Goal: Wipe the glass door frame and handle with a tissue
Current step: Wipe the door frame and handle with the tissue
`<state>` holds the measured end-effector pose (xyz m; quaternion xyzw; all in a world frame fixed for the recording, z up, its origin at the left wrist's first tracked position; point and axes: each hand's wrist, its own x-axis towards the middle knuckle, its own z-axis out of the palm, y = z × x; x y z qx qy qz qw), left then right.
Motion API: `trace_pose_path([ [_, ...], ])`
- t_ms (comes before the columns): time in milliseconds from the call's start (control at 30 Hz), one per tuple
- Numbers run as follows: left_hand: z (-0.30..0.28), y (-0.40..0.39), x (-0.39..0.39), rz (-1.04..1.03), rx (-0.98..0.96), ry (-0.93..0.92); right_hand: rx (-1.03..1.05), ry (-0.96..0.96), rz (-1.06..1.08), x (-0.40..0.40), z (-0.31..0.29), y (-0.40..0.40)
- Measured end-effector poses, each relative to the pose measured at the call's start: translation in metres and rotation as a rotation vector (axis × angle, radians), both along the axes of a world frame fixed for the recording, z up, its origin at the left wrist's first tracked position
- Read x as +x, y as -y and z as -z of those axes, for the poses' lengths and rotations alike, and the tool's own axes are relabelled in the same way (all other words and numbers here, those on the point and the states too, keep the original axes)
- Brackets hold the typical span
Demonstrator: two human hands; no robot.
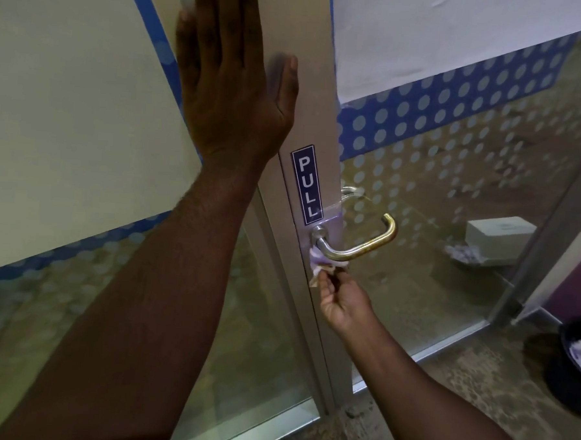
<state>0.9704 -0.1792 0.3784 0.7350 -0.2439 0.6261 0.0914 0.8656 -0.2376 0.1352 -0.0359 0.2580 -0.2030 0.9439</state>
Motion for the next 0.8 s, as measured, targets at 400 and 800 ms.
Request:
trace_pose_path([
  [400,0.003,0.004,0.006,0.003,-0.054,0.071,-0.035,0.276,-0.110,-0.007,-0.009,0.017],
  [800,0.003,0.003,0.000,-0.011,-0.046,0.026,0.001,0.344,-0.188,-0.005,-0.002,0.019],
])
